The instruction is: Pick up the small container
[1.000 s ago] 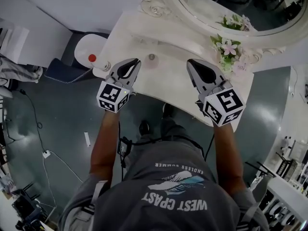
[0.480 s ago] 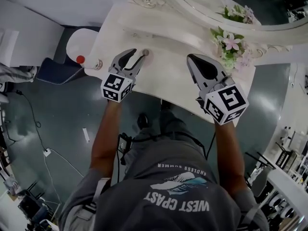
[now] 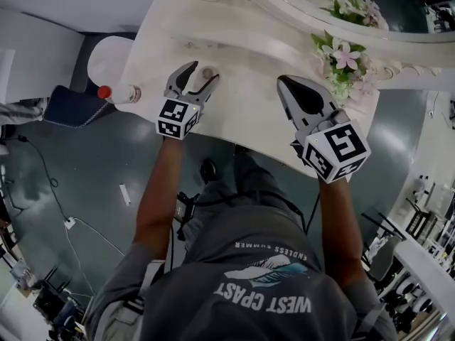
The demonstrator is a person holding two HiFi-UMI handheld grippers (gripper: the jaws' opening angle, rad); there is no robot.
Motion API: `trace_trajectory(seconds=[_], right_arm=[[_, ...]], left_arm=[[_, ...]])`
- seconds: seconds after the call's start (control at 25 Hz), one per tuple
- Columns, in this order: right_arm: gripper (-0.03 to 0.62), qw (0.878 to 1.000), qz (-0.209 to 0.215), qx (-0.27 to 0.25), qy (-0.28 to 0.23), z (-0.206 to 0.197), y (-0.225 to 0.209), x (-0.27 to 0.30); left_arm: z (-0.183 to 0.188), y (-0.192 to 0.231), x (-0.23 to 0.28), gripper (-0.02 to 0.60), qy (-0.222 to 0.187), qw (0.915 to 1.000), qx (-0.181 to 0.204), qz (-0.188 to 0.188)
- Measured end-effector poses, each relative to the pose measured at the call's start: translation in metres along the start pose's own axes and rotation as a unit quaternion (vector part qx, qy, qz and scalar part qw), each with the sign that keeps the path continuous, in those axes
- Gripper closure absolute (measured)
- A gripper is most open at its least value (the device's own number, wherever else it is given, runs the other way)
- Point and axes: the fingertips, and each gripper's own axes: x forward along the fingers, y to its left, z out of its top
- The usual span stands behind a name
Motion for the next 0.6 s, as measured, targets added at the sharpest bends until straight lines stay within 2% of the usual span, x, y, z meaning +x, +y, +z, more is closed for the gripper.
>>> trace_trajectory(seconds=[0.24,0.4,0.52,0.6], right_arm=[[0.568,1.0,-0.006,0.007,0.009,-0.007,-0.013,0.007],[0.568,1.0,-0.01,0.011,0.014,-0.011,-0.018,0.012],[0.568,1.0,-0.012,0.013,0.016,-0.013,-0.02,0.013],[0.568,1.0,-0.013,0.014,0.016,-0.013,-0.02,0.014]], left_arm=[[-0.019,0.005,0.021,0.306,0.008,0.9999,-0.006,0.009],[-0.026,0.007,0.03,0.315,0.012,0.9996,0.012,0.023],[-0.027,0.004,0.033,0.364,0.008,0.9989,0.037,0.029],[-0.026,-0.001,0.034,0.431,0.007,0.9976,0.061,0.032]])
